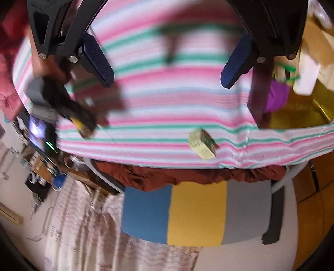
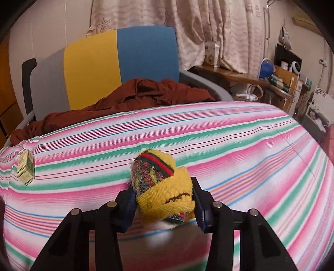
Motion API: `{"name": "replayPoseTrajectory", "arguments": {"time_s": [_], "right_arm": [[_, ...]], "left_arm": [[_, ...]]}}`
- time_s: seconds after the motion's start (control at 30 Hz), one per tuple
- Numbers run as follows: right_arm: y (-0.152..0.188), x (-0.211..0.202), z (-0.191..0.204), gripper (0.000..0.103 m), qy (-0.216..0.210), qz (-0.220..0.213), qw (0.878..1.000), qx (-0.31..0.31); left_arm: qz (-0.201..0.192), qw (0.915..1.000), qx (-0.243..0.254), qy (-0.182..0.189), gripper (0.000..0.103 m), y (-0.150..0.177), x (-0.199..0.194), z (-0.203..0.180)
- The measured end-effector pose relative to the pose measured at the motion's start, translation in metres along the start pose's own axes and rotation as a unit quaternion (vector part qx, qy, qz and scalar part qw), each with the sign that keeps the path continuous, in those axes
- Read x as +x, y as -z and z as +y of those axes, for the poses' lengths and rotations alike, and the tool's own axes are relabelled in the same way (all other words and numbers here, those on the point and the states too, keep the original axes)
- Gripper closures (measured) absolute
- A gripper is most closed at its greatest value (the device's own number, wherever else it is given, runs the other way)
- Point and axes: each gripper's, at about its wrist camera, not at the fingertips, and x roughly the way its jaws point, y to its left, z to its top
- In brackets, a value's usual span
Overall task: Organize objects
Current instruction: 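Grasp the small green-and-white box with the left tool while the right tool holds the bundle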
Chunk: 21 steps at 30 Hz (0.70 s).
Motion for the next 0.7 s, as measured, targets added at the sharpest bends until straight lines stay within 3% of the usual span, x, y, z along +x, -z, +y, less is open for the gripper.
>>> {"name": "replayPoseTrajectory", "arguments": {"time_s": [0.13,0.37,0.5,0.7], "right_arm": [[0.006,-0.016,0.004,0.056,0.008,-0.025,1.000,-0.008],[0.007,-0.012,-0.005,0.056,0.013,-0.019,1.000,0.018],[0.009,-0.012,-0.014,0.056,0.006,-0.020,0.999,0.043],[0.011,-0.013,-0.017,0.056,0.002,-0.026,0.998,0.051]], "left_arm": [[-0.020,0.9982,-0.036,-0.043,0.000,-0.034,0.026,0.009],[0.015,0.9889,-0.089,-0.117,0.000,-0.076,0.089,0.029],[0.028,0.9835,-0.093,-0.153,0.000,-0.085,0.118,0.036],[0.025,0.9817,-0.071,-0.175,0.000,-0.092,0.143,0.038]]}}
